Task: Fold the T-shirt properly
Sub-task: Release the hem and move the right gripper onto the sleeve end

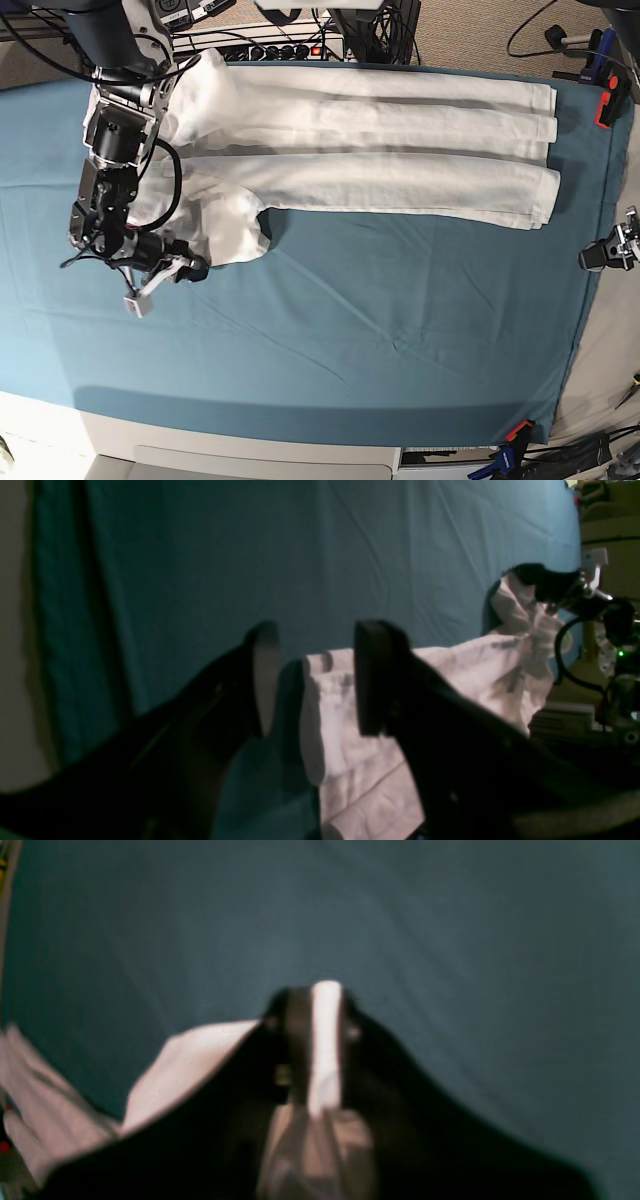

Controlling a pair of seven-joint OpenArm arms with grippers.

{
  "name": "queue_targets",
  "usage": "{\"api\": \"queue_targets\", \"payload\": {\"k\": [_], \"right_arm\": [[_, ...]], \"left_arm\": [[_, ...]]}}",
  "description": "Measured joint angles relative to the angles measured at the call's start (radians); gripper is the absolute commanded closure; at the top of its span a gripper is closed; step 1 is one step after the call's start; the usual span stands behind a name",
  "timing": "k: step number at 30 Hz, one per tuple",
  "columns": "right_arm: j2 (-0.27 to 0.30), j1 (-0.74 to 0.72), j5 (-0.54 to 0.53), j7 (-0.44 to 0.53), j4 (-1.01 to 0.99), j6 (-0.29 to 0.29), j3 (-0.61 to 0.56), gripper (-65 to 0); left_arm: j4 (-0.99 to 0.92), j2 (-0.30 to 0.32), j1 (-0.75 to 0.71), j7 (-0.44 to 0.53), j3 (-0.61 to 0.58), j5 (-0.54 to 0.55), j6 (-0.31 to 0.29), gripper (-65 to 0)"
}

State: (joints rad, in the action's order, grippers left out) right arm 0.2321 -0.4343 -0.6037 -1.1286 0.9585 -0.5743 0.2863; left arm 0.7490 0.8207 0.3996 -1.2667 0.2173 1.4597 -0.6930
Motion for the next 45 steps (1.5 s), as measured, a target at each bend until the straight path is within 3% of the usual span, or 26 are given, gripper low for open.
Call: {"api": "queue_targets", "payload": {"k": [3,6,12,18,24,33,34,37,38,42,45], "right_arm": [[-0.003,0.002,0.013,-0.111,0.065,-0.001,-0.011,0.0],[-0.022,0.021,-0.049,-0.298,0.216,-0.002,-0.011,0.0],[-0.123,0.177,-0.052,-0.274,0.649,-0.024,-0.044,0.0],[-0.220,0.435,-0.026,-0.271,0.887,-0.021,-0.220,0.0],[-0.221,0.648,0.037,-0.260,1.048,-0.024,-0.398,0.0],[-0.219,0.823,0.113,-0.240,1.161,-0.024,-0.420,0.0],[-0.219,0.829,0.127,-0.234,1.161,-0.024,-0.420,-1.0],[-0.216,0.838,0.179,-0.186,1.161,-0.021,-0.420,-21.3],[-0.216,0.837,0.207,-0.159,1.161,-0.021,-0.420,-25.2],[-0.216,0.832,0.243,-0.124,1.163,-0.020,-0.420,-25.8],[-0.217,0.821,0.270,-0.129,1.220,0.011,-0.383,-25.8]], "left_arm": [[0.000,0.000,0.000,0.000,0.000,0.000,0.000,-25.8],[0.000,0.000,0.000,0.000,0.000,0.000,0.000,-25.8],[0.002,0.000,-0.001,0.002,0.000,-0.001,0.000,-25.8],[0.002,0.000,0.000,0.002,0.000,0.000,0.000,-25.8],[0.002,0.000,0.000,0.001,0.000,0.001,0.000,-25.8],[0.001,0.000,0.000,0.000,0.000,0.000,0.000,-25.8],[0.001,0.000,0.000,0.000,0.000,0.000,0.000,-25.8],[0.001,0.000,0.000,0.000,0.000,0.000,0.000,-25.8],[0.001,0.000,0.000,0.000,0.000,0.000,0.000,-25.8],[0.001,0.000,-0.002,0.000,0.000,0.000,0.000,-25.8],[0.001,0.003,-0.019,0.003,0.000,0.000,0.000,-25.8]]}}
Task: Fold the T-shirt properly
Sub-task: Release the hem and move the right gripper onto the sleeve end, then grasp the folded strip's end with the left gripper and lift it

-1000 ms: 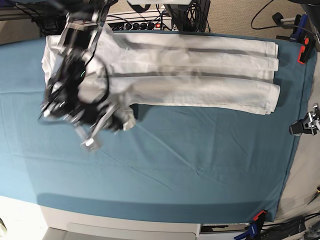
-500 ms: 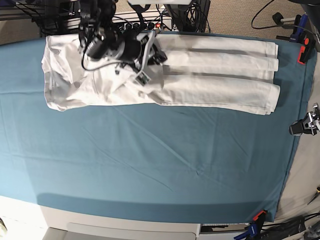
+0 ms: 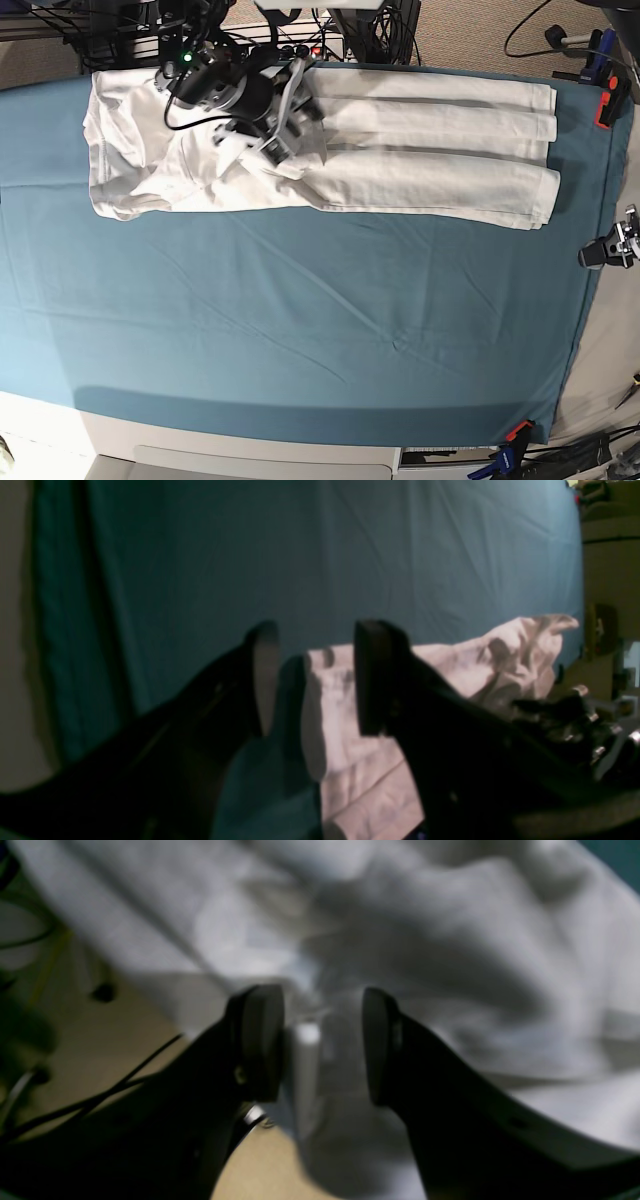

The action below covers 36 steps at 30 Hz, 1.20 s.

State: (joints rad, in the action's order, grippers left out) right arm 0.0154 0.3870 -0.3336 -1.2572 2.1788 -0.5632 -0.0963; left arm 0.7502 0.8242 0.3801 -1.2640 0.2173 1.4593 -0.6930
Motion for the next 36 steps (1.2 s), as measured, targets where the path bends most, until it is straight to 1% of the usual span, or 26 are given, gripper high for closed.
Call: {"api": "queue_targets", "payload": {"k": [1,4,7,8,10,13,15,19,26,32,36], "right_arm": [[0.000,-0.002,0.008,0.004,0.039,0.013,0.030,-25.8],[0.001,-0.003,0.018,0.027,0.142,0.017,0.148,-25.8],[-0.002,-0.001,0.004,0.045,0.163,0.016,0.278,-25.8],[-0.003,0.002,-0.015,0.039,0.162,0.017,0.322,-25.8],[-0.002,0.002,-0.071,0.039,0.162,0.017,0.402,-25.8],[-0.002,0.001,-0.142,0.040,0.162,0.017,0.494,-25.8],[-0.002,0.001,-0.175,0.042,0.162,0.017,0.536,-25.8],[-0.002,0.001,-0.185,0.042,0.162,0.017,0.581,-25.8],[-0.002,0.001,-0.188,0.048,0.162,0.016,0.580,-25.8],[-0.002,0.001,-0.189,0.054,0.162,0.016,0.580,-25.8],[-0.002,0.001,-0.189,0.054,0.162,0.016,0.580,-25.8]], "left_arm": [[0.000,0.003,-0.008,0.000,0.000,0.000,0.000,-25.8],[0.001,0.032,-0.040,-0.006,0.000,-0.001,0.000,-25.8],[0.001,0.070,-0.077,-0.011,0.000,0.002,0.000,-26.2],[0.001,0.081,-0.093,-0.016,0.000,0.002,0.024,-26.6],[0.002,0.097,-0.128,-0.035,0.000,0.002,0.050,-26.7],[0.002,0.108,-0.185,-0.045,0.000,0.001,0.068,-26.7],[0.004,0.107,-0.219,-0.044,0.000,0.002,0.068,-26.7],[0.056,0.086,-0.294,-0.049,0.000,0.001,0.068,-26.7],[0.213,0.028,-0.384,-0.045,0.000,0.013,0.067,-26.7],[0.230,-0.014,-0.388,-0.037,0.002,0.029,0.066,-26.7],[0.230,-0.043,-0.388,-0.033,0.007,0.044,0.052,-26.7]]}}
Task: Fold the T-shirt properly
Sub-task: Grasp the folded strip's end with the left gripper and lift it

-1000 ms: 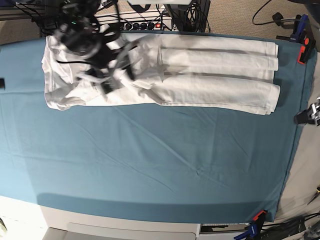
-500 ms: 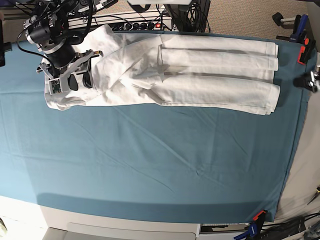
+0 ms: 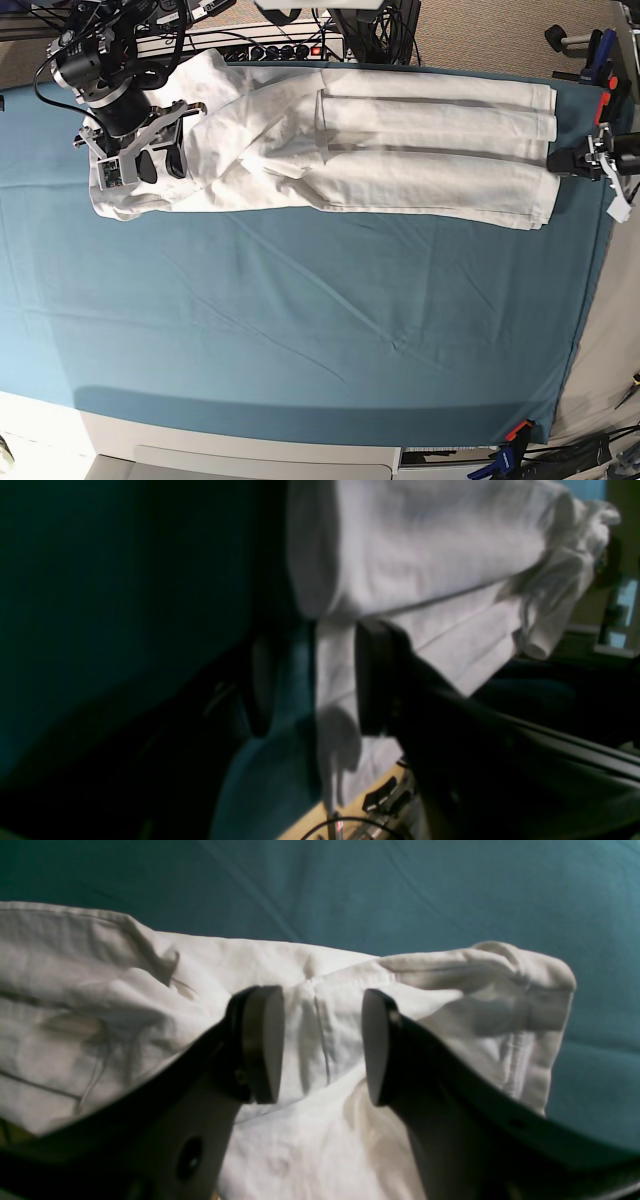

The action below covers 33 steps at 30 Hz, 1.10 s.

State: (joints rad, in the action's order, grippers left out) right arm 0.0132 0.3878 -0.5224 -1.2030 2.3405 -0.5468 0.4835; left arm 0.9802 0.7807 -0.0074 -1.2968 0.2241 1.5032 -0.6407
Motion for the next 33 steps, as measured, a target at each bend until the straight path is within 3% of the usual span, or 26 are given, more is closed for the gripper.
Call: {"api": "queue_targets", "payload": {"k": [11,15,18,20,26,28,31,33], "right_arm": [[0.000,0.000,0.000,0.004,0.000,0.000,0.000,-25.8],[-0.001,0.000,0.052,0.016,0.000,-0.003,0.000,-25.8],[0.000,0.000,0.213,0.064,0.000,0.051,0.000,-25.8],[-0.001,0.000,0.285,0.117,0.000,0.086,0.001,-25.8],[-0.003,-0.003,0.362,0.141,-0.085,0.127,0.001,-25.8],[0.004,-0.013,0.376,0.145,-0.125,0.140,0.013,-25.8],[0.037,-0.044,0.374,0.152,-0.205,0.155,0.070,-25.8],[0.061,-0.060,0.377,0.154,-0.254,0.163,0.119,-25.8]], "left_arm": [[0.006,-0.057,0.008,0.027,-0.062,0.049,-0.019,-25.3],[0.013,-0.069,0.009,0.024,-0.067,0.009,-0.033,0.0],[0.042,-0.069,0.005,0.022,-0.067,0.002,-0.024,0.0],[0.102,-0.072,-0.005,-0.004,-0.070,-0.015,-0.051,0.0],[0.475,-0.100,-0.049,-0.037,-0.079,-0.053,-0.052,0.0],[0.600,-0.122,-0.079,0.035,-0.078,-0.066,-0.055,0.0],[0.736,-0.183,-0.135,0.114,-0.080,-0.220,-0.022,0.0],[0.779,-0.220,-0.162,0.133,-0.080,-0.267,-0.015,0.0]]}}
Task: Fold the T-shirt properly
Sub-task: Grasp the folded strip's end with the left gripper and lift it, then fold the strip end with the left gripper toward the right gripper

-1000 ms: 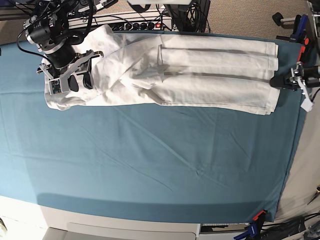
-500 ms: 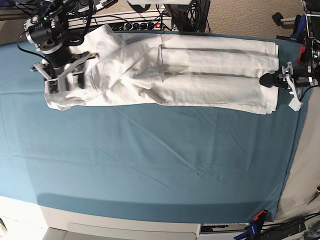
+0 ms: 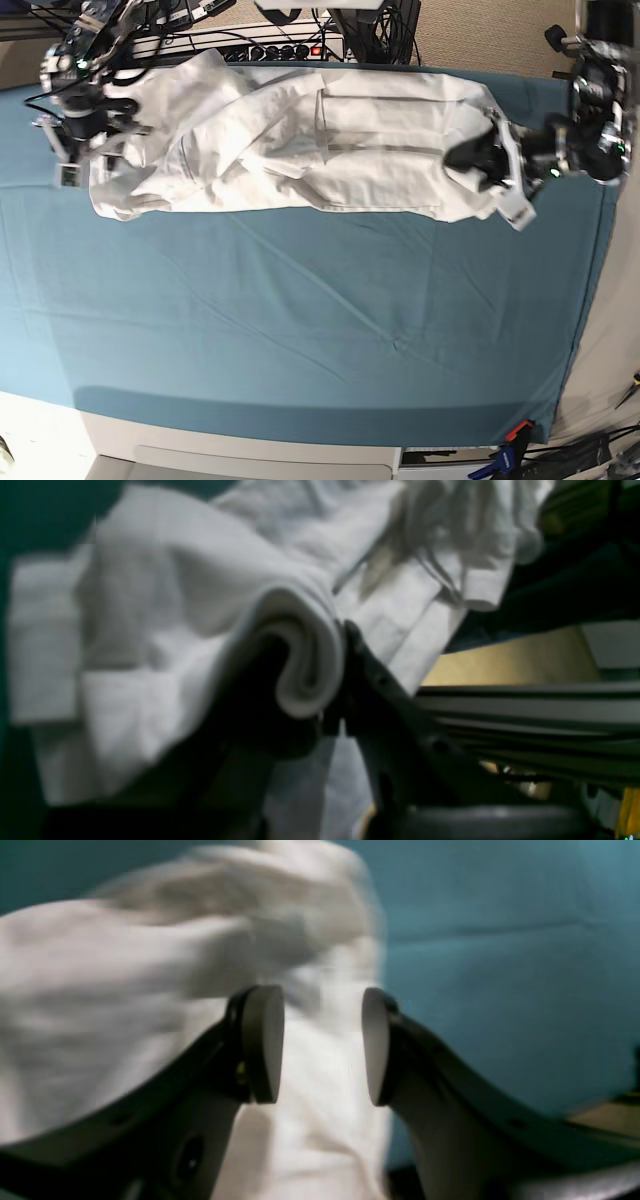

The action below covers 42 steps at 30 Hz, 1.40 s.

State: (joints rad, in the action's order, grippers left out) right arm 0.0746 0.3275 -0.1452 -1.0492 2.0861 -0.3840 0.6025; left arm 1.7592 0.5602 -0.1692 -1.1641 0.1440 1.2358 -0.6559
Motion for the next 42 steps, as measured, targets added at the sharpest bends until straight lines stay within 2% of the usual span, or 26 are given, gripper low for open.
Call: {"api": "queue_targets", "payload": {"k": [5,8,12,17,23,29,32,35,42], "right_arm": [[0.044,-0.012,-0.074,-0.005,-0.090,-0.008,0.087,-25.8],[0.067,-0.011,-0.081,-0.005,-0.093,-0.004,0.140,-25.8],[0.086,-0.012,-0.143,-0.005,-0.093,-0.008,0.177,-25.8],[0.089,-0.012,-0.145,-0.008,-0.094,-0.012,0.190,-25.8],[0.089,-0.012,-0.188,-0.008,-0.094,-0.019,0.190,-25.8],[0.089,-0.012,-0.201,-0.008,-0.094,-0.020,0.190,-25.8],[0.089,-0.012,-0.200,-0.008,-0.094,-0.020,0.190,-25.8],[0.089,-0.012,-0.201,-0.008,-0.094,-0.020,0.190,-25.8],[0.089,-0.012,-0.198,-0.008,-0.094,-0.020,0.190,-25.8]], "left_arm": [[0.014,-0.070,0.009,0.051,-0.040,-0.064,0.010,0.0],[0.013,-0.109,0.026,0.074,-0.114,-0.129,0.016,0.0],[0.013,-0.175,0.064,0.092,-0.220,-0.201,0.016,0.0],[0.012,-0.242,0.093,0.126,-0.311,-0.317,0.053,0.0],[0.012,-0.279,0.097,0.162,-0.390,-0.410,0.053,0.0],[0.012,-0.348,0.098,0.171,-0.398,-0.410,0.053,0.0],[0.012,-0.356,0.105,0.171,-0.398,-0.417,0.053,0.0],[0.012,-0.361,0.116,0.179,-0.398,-0.433,0.084,0.0],[0.012,-0.361,0.123,0.186,-0.398,-0.446,0.088,0.0]]}}
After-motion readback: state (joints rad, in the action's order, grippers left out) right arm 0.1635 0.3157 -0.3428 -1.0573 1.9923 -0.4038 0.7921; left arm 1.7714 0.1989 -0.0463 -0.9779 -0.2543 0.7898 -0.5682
